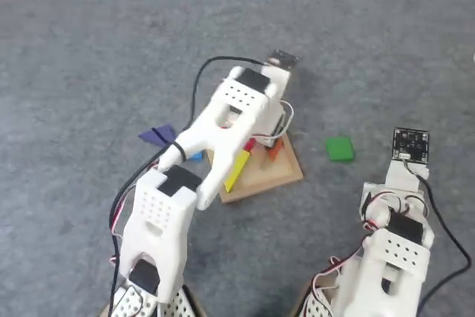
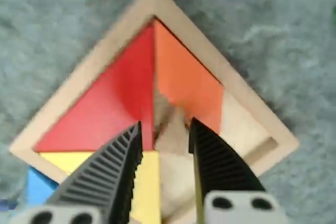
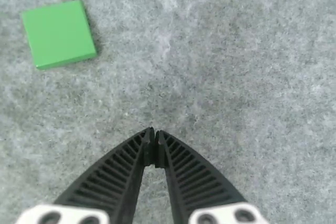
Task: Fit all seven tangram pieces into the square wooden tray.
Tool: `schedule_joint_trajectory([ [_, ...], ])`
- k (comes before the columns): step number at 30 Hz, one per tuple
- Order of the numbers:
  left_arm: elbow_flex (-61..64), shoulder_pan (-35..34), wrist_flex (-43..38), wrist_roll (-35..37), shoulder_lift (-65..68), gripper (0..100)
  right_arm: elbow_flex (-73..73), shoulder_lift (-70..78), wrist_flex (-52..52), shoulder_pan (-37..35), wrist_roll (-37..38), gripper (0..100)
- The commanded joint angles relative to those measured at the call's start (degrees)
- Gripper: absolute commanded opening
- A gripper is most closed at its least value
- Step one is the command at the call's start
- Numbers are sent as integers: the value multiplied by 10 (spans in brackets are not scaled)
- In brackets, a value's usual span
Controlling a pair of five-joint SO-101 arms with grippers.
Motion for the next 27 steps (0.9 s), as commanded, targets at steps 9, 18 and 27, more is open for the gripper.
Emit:
schedule_joint_trajectory([
  [9, -44, -11, -12, -60, -12, 145, -11, -13, -10, 5, 8, 8],
  [18, 12, -124, 9, -122, -132, 144, -11, -13, -10, 5, 8, 8],
  [27, 220, -274, -72, -226, -186, 144, -11, -13, -10, 7, 11, 8],
])
